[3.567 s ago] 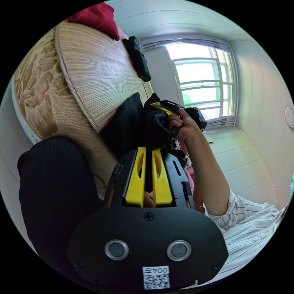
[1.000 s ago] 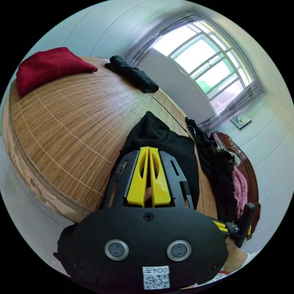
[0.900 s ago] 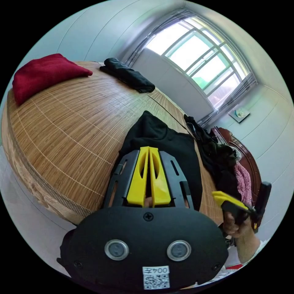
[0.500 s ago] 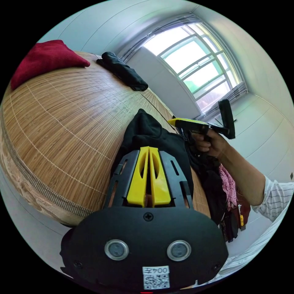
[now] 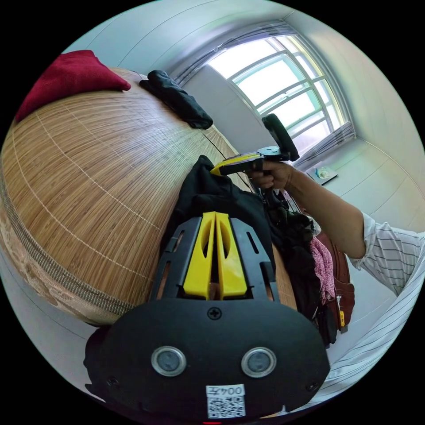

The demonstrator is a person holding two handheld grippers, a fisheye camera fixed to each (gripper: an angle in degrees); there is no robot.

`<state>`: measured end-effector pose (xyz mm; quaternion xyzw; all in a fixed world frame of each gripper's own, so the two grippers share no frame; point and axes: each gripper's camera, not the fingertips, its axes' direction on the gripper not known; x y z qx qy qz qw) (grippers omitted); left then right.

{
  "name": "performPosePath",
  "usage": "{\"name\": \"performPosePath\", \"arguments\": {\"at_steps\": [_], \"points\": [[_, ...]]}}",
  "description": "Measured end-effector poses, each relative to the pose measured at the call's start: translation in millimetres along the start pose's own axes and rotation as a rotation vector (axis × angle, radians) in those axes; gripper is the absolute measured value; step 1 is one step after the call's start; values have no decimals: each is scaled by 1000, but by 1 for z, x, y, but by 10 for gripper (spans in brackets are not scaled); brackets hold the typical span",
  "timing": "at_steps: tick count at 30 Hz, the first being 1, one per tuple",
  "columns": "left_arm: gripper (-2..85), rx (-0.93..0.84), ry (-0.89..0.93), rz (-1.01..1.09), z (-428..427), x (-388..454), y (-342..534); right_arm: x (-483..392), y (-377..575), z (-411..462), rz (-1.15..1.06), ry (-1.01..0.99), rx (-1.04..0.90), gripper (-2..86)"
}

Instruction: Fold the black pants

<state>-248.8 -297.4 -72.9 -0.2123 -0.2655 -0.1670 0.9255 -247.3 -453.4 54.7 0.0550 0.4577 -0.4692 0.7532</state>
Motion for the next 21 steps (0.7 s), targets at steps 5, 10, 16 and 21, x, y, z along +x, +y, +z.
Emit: {"name": "performPosePath", "arguments": {"at_steps": [5, 10, 16, 21], "points": [[1, 2, -62, 20, 4, 13, -11, 49, 7, -7, 259, 15, 178, 9], [2, 6, -81, 27, 8, 22, -23, 59, 10, 32, 381, -58, 118, 43], [1, 11, -69, 24, 12, 32, -38, 96, 84, -27, 420, -262, 350, 102], [1, -9, 7, -7, 9, 41, -59, 87, 176, -39, 551, -83, 406, 106]]}}
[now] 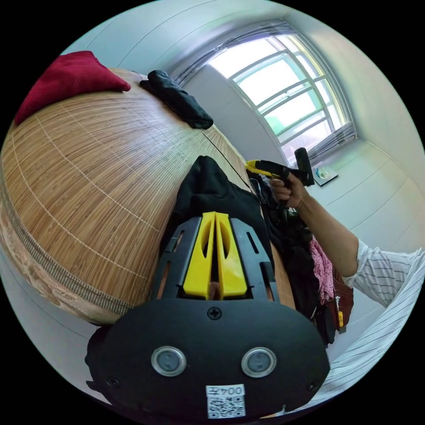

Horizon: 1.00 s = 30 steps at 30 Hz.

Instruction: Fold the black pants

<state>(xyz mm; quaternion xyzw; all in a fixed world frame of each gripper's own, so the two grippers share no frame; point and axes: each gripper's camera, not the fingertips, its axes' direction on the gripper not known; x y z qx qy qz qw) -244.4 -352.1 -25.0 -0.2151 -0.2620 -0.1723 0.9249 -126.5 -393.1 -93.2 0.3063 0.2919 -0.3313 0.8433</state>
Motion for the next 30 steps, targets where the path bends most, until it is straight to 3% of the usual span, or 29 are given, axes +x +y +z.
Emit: {"name": "performPosePath", "arguments": {"at_steps": [4, 7, 12, 15, 17, 23, 26, 30], "points": [[2, 117, 26, 125, -24, 68, -46, 11, 78, -6, 95, 157, 84, 103], [2, 133, -22, 249, 14, 114, -98, 15, 109, 3, 144, 147, 104, 111], [0, -100, -160, 224, 149, 99, -161, 20, 121, 21, 183, 158, 70, 76], [0, -204, -165, 5, 176, 59, -187, 16, 125, 22, 146, 313, 45, 51], [0, -197, -113, -131, 177, 34, -193, 42, 142, 27, 255, 235, 56, 47], [0, -201, -193, -86, 189, 58, -198, 94, 205, 15, 459, -183, 221, 68], [0, -196, -175, -96, 190, 63, -199, 76, 248, -25, 469, -145, 350, 64], [0, -166, -115, -99, 178, 79, -203, 3, 302, -47, 352, -73, 378, 69]]}}
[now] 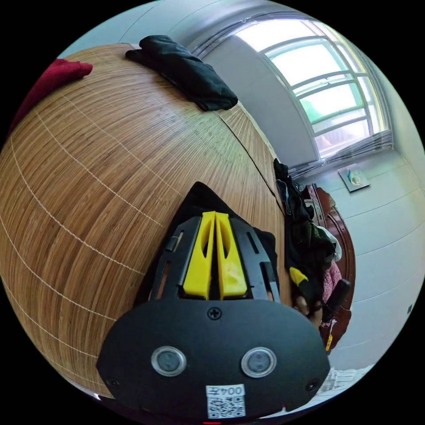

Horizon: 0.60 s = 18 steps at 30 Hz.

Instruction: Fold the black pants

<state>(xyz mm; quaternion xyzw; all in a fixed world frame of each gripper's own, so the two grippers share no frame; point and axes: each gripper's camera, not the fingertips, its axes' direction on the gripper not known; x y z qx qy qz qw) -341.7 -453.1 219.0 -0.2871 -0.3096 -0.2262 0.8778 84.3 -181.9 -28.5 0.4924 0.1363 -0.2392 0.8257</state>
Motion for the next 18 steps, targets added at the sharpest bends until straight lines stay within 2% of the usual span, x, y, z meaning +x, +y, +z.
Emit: {"name": "performPosePath", "arguments": {"at_steps": [3, 6, 8, 11, 13, 18], "points": [[0, 6, 100, 144, -22, 51, -2, -43, 52, -9, -78, 67, -14, 79], [0, -251, 98, 413, 14, 118, -4, -59, 79, -10, -73, 145, 22, 79], [0, -421, -11, 550, 72, 150, 6, -61, 85, 0, -37, 127, -8, 76], [0, -415, -148, 583, 124, 155, 14, -70, 99, 17, -66, 259, -79, 67], [0, -416, -249, 611, 148, 148, 20, -68, 111, 16, -51, 270, -53, 65], [2, -409, -245, 522, 160, 136, 28, -65, 126, 7, -19, 224, -46, 62]]}}
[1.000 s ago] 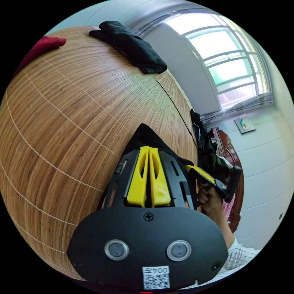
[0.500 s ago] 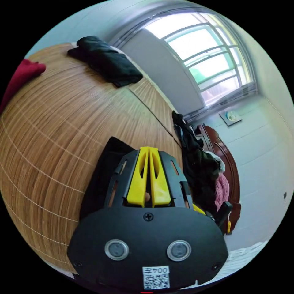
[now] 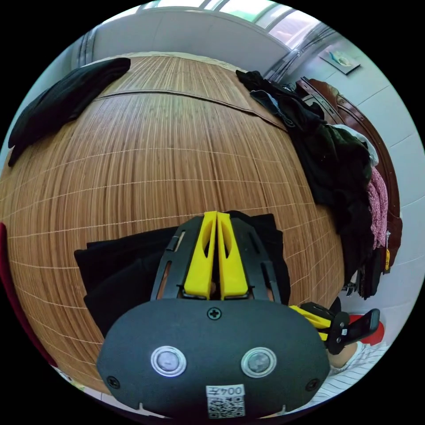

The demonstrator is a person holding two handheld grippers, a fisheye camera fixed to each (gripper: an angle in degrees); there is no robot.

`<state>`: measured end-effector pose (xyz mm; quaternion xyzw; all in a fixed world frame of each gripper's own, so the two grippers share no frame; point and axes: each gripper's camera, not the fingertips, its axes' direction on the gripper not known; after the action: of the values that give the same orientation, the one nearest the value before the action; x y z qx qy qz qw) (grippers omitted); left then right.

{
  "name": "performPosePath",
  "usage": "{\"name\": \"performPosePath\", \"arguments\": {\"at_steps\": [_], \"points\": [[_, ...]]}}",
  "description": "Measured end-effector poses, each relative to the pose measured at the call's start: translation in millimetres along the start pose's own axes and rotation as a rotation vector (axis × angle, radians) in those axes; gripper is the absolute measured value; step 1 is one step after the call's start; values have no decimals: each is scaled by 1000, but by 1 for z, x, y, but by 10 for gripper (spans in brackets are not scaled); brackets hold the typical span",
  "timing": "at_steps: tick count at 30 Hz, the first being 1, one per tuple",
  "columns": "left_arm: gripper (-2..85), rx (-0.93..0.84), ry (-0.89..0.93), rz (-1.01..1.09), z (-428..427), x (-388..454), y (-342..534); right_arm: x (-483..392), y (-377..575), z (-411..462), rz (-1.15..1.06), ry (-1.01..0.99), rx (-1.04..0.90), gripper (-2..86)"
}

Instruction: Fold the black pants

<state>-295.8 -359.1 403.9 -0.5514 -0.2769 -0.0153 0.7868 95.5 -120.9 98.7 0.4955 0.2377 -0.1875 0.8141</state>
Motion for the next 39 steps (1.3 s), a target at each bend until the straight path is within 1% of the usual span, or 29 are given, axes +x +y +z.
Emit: {"name": "performPosePath", "arguments": {"at_steps": [1, 3, 4, 5, 8, 10, 12, 13, 14, 15, 16, 19, 21, 23, 24, 27, 29, 30, 32, 33, 35, 36, 38, 39], "points": [[2, 13, -7, -12, -5, 4, 4, 2, 2, -5, 5, -28, 5, 63], [1, 121, 22, -26, -30, 9, 15, 9, 6, -22, 35, -87, 28, 69], [1, 188, 61, -15, -50, 11, 25, 12, 12, -37, 57, -94, 78, 74], [1, 221, 62, -7, -67, 11, 38, 13, 18, -50, 68, -79, 117, 77], [1, 219, -25, 17, -87, 9, 79, 13, 19, -59, 72, -29, 130, 79], [1, 178, -42, 30, -76, 6, 103, 7, 11, -54, 44, 3, 119, 77], [1, 100, -188, 37, -49, 1, 121, -2, 1, -44, 1, 28, 72, 77], [1, 50, -365, 58, -28, -4, 131, -8, -2, -32, -40, 67, -3, 76], [1, 25, -476, 100, -10, -13, 143, -13, 1, -19, -91, 120, -66, 74], [1, 63, -470, 113, -9, -17, 150, -13, 5, -17, -106, 118, -55, 74], [1, 80, -442, 84, -8, -25, 156, -9, 9, -18, -79, 81, -46, 73], [1, 61, -453, 104, -2, -28, 164, 0, 8, -26, -11, -15, -71, 76], [2, 92, -408, 91, -13, -34, 173, -3, 9, -44, -1, -24, -57, 78], [4, 207, -324, 46, -49, -47, 195, -16, 22, -81, -24, 3, 6, 79], [4, 225, -302, 46, -58, -49, 202, -20, 28, -91, -28, -6, 18, 78], [5, 323, -161, 80, -102, -57, 258, -41, 70, -128, -25, -71, 47, 66], [6, 380, -3, 76, -121, -65, 318, -65, 113, -143, -18, -115, 22, 64], [6, 391, 32, 68, -123, -67, 334, -72, 125, -145, -24, -118, 15, 65], [7, 427, 96, -5, -123, -78, 398, -105, 170, -149, -77, -66, -17, 77], [8, 432, 95, -15, -122, -79, 414, -112, 180, -149, -90, -49, -25, 78], [10, 454, 16, -54, -116, -83, 468, -138, 214, -149, -115, 1, -34, 85], [10, 464, -4, -60, -114, -84, 480, -145, 221, -149, -126, 8, -31, 87], [14, 526, -69, -104, -112, -90, 525, -171, 238, -146, -191, 53, -36, 104], [16, 537, -65, -117, -111, -93, 535, -177, 241, -144, -203, 62, -41, 108]]}}
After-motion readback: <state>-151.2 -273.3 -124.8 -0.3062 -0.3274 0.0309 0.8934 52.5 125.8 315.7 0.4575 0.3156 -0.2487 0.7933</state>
